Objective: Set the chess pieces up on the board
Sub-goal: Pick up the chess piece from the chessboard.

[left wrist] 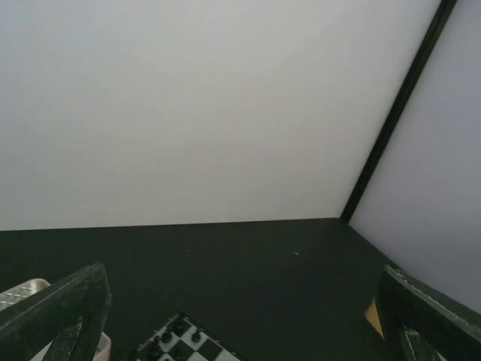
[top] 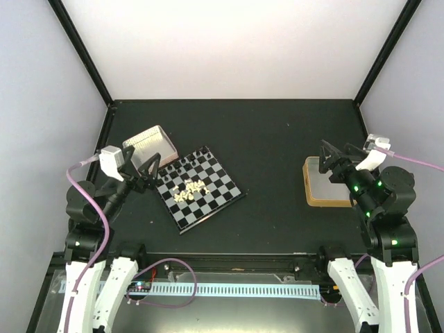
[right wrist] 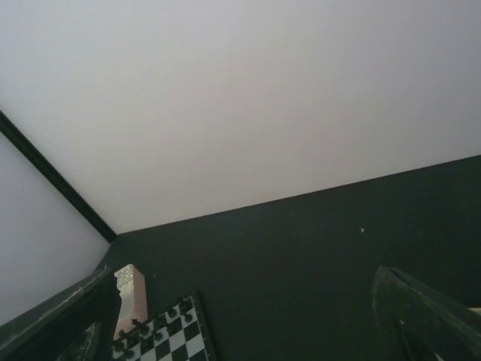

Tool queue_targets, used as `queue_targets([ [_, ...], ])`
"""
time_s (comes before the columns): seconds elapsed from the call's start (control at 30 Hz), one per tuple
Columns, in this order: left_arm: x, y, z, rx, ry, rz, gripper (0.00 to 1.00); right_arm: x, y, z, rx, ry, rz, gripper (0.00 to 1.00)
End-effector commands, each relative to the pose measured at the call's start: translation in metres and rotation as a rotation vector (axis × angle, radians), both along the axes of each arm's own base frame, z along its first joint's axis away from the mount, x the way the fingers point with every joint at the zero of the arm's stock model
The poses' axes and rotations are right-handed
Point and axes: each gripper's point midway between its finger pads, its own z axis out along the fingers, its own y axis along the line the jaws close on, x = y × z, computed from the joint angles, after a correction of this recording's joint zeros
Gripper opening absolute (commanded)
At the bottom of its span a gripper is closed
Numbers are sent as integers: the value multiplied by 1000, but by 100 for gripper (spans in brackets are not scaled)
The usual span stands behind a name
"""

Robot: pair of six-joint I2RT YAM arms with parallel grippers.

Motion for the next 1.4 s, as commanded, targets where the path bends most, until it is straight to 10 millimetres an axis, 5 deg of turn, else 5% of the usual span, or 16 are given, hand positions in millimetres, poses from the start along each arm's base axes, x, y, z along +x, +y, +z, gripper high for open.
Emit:
queue_targets([
  [0.0,-19,-19,8,-53,-34,-145,98,-6,12,0,45,-8,78,92],
  [0.17,-28,-24,-4,-92,7,-189,99,-6,25,-11,91,29,155,93],
  [0.4,-36,-31,-43,-145,106,-240,99,1,67,-45,134,195,436,91],
  [0.87,-31,-38,-115,-202,316,-272,99,33,94,-120,157,362,476,82],
  [1.1,-24,-31,-141,-220,407,-215,99,52,144,-157,36,468,495,73],
  [1.37,-17,-25,-172,-236,525,-152,99,53,223,-226,-244,609,564,59],
])
